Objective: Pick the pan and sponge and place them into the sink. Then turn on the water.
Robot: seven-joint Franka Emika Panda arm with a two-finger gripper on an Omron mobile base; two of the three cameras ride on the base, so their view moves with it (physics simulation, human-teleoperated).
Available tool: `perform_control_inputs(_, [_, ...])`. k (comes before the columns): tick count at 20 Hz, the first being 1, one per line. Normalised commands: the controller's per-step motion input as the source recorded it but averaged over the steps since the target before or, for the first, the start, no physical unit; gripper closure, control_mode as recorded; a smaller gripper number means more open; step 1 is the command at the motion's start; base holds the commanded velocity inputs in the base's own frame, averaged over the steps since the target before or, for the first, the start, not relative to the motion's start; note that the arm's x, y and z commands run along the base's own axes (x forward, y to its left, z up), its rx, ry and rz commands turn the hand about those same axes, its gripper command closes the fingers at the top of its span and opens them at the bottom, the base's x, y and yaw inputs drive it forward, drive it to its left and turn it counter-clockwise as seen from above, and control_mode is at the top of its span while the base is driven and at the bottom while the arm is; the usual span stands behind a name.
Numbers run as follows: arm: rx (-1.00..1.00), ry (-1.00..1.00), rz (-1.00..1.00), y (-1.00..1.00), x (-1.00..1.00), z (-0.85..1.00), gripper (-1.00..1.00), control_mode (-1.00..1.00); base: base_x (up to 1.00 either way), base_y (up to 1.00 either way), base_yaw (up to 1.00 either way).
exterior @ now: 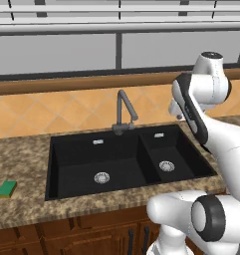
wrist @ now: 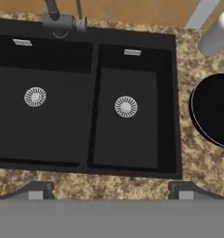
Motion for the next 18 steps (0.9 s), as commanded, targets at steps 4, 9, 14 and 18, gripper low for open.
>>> perform_control_inputs(4, [-0.04, 0.09, 0.00, -1.00, -0.07, -0.27, -1.00, -1.00, 0.00, 0.00, 0.00])
perform_control_inputs(9, [0.00, 0.04, 0.00, -1.00, -0.01, -0.26, -1.00, -1.00, 0.00, 0.00, 0.00])
perform_control_inputs(14, [-0.08, 0.02, -0.01, -0.90, 0.00, -0.48, -1.00, -1.00, 0.00, 0.00, 0.00])
perform_control_inputs(18, [-0.14, 0.01, -0.01, -0.61, 0.00, -0.60, -1.00, -1.00, 0.00, 0.00, 0.00])
